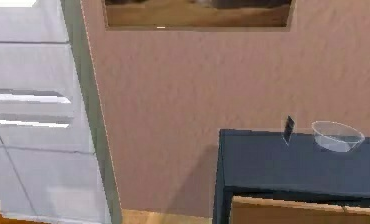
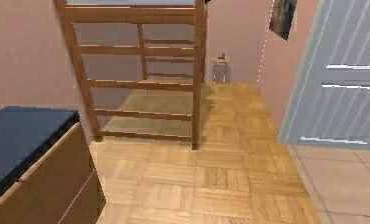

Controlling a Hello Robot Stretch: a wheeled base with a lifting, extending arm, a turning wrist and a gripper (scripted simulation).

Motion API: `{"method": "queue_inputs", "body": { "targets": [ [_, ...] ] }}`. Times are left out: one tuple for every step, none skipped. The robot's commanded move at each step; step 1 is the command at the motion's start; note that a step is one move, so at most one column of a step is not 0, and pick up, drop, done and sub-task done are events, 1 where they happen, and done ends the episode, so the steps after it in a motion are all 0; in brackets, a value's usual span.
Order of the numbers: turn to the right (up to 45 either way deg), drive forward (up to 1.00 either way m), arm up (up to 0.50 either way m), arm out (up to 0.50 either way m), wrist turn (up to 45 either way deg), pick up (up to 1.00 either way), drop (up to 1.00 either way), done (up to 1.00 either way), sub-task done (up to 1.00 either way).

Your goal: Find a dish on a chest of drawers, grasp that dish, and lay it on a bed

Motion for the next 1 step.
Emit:
{"method": "queue_inputs", "body": {
  "targets": [
    [45.0, 0.00, 0.00, 0.00, 0.0, 0.00, 0.00, 0.00, 0.00]
  ]
}}
